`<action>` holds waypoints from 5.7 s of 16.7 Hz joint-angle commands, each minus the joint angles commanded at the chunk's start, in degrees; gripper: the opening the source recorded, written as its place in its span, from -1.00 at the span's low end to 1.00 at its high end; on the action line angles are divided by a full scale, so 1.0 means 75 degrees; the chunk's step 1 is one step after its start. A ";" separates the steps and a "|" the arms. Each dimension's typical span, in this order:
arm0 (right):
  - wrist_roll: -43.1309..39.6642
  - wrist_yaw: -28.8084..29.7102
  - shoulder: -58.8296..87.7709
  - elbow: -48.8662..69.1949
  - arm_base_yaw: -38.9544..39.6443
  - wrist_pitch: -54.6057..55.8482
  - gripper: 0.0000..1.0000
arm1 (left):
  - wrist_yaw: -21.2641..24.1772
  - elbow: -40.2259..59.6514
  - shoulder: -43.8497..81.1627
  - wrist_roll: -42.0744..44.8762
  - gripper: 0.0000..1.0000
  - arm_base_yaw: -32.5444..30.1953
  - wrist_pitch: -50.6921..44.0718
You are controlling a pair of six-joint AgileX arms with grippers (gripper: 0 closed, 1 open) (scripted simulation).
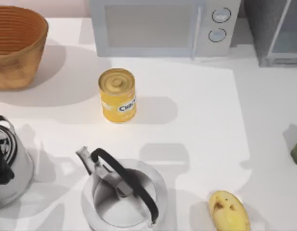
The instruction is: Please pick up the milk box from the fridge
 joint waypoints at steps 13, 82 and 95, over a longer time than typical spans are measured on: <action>0.0007 -0.0992 0.3081 0.0392 -0.0805 0.3013 1.00 | 0.0000 0.0000 0.0000 0.0000 1.00 0.0000 0.0000; -0.0022 0.1696 0.5679 0.8407 0.1726 -0.2414 -1.00 | 0.0000 0.0000 0.0000 0.0000 1.00 0.0000 0.0000; -0.0003 0.1327 0.3737 0.5172 0.1380 -0.1254 -1.00 | 0.0000 0.0000 0.0000 0.0000 1.00 0.0000 0.0000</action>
